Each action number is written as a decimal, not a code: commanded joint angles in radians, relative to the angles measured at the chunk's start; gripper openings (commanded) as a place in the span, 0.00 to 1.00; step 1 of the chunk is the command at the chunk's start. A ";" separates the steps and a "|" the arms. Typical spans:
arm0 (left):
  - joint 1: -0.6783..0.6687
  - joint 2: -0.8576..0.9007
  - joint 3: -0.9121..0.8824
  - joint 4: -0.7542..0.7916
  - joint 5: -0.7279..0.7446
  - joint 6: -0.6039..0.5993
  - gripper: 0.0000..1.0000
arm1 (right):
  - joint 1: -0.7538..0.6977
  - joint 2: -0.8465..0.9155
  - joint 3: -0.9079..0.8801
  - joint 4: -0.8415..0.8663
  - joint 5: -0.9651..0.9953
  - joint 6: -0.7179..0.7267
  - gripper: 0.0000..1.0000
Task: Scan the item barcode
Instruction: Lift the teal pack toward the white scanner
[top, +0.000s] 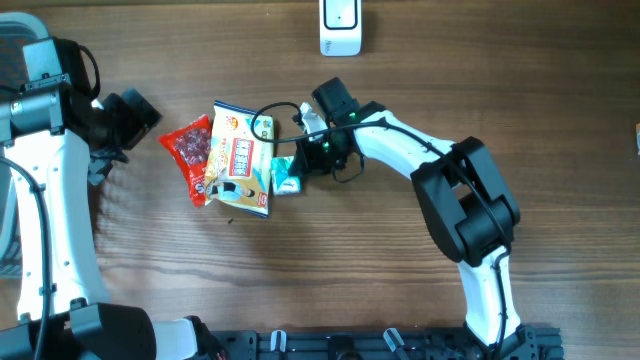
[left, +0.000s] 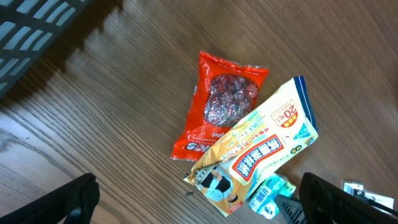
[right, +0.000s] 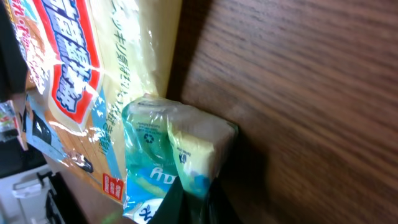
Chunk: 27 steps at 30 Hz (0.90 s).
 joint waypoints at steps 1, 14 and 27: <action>0.003 0.002 0.001 0.000 0.008 -0.009 1.00 | -0.073 -0.005 0.030 -0.070 -0.054 -0.008 0.04; 0.003 0.002 0.001 0.000 0.008 -0.009 1.00 | -0.488 -0.016 0.026 0.108 -0.967 -0.101 0.04; 0.003 0.002 0.001 0.000 0.008 -0.009 1.00 | -0.519 -0.017 0.026 0.186 -0.969 -0.213 0.04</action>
